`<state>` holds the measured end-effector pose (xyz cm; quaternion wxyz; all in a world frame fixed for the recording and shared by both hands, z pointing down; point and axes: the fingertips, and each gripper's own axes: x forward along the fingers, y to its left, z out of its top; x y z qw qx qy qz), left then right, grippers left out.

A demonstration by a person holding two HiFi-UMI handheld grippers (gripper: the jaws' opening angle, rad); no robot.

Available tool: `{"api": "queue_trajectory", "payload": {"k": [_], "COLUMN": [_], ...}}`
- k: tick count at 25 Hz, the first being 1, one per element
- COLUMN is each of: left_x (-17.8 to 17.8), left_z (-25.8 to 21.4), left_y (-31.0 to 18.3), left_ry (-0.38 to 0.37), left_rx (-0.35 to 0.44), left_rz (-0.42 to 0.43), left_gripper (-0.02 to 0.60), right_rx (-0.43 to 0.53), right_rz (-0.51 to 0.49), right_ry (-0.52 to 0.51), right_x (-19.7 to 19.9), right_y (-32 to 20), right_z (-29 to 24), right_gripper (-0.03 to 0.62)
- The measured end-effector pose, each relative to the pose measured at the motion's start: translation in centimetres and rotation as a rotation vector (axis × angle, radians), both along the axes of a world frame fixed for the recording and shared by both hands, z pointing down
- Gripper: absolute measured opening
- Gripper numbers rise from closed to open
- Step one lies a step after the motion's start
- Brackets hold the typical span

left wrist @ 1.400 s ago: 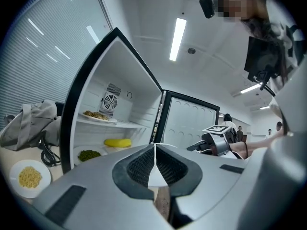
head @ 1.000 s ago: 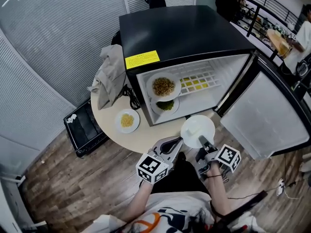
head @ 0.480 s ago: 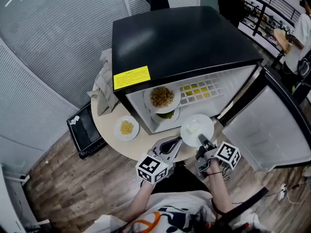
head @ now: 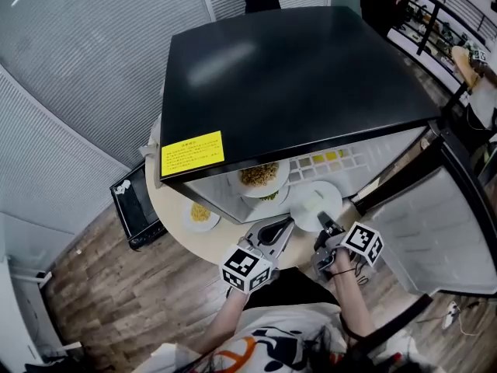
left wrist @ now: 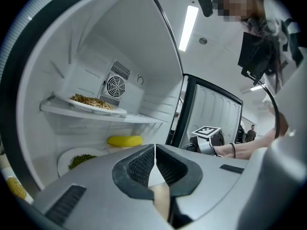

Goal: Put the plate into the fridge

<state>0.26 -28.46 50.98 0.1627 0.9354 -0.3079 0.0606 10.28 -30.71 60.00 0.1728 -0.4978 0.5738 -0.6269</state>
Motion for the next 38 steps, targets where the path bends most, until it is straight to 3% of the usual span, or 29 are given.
{"api": "queue_trajectory", "payload": {"k": [6, 19, 30, 38], "left_x": [0.6, 0.3, 0.2, -0.1], "left_z": [0.8, 1.5, 1.7, 1.5], "left_y": [-1.2, -2.5, -2.9, -3.1], "left_ry": [-0.011, -0.026, -0.038, -0.044], "left_rx": [-0.02, -0.04, -0.044, -0.039], "left_rz": [-0.008, -0.039, -0.047, -0.049], "left_gripper": [0.011, 0.011, 0.011, 0.011], "right_rx": [-0.049, -0.037, 0.032, 0.072], "right_rz": [-0.017, 0.011, -0.079, -0.21], "right_ry": [0.023, 0.094, 0.282, 0.549], "right_x": [0.2, 0.5, 0.4, 0.1], "right_y": [-1.3, -3.7, -5.9, -7.9], "right_z": [2.3, 4.1, 4.0, 3.7], "right_gripper": [0.031, 0.038, 0.054, 0.089]}}
